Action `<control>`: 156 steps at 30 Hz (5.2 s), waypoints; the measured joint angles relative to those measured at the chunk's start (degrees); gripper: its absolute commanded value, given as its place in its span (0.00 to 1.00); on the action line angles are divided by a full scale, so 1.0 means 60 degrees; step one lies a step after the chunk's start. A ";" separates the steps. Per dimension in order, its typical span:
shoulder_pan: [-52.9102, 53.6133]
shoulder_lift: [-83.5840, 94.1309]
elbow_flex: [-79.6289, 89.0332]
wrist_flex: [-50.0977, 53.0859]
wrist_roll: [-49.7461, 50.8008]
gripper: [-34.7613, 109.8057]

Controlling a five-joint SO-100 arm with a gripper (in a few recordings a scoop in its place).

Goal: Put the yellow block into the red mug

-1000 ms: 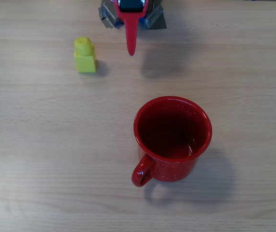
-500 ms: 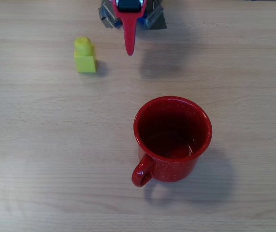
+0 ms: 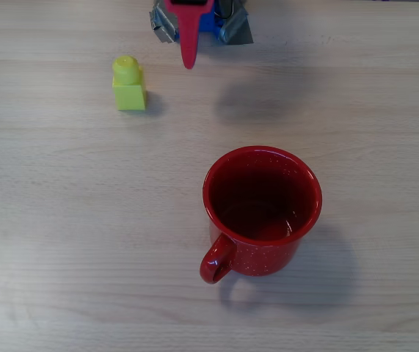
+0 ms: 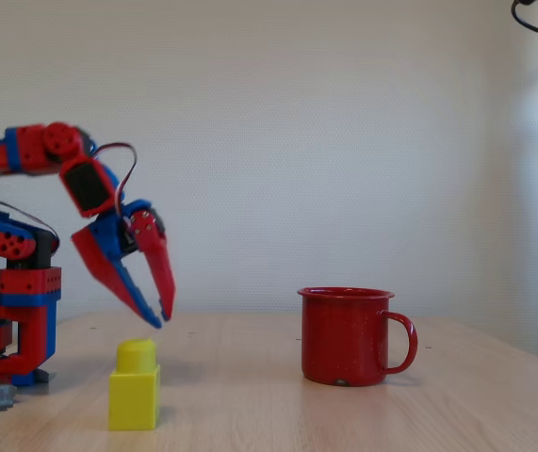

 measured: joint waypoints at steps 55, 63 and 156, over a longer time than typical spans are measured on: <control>0.5552 -0.6445 -0.4556 0.3003 -0.6138 0.57; 0.5229 -0.6519 -0.3457 0.1523 -0.6064 0.57; -0.0674 -1.1104 -1.5366 0.4321 -0.0073 0.24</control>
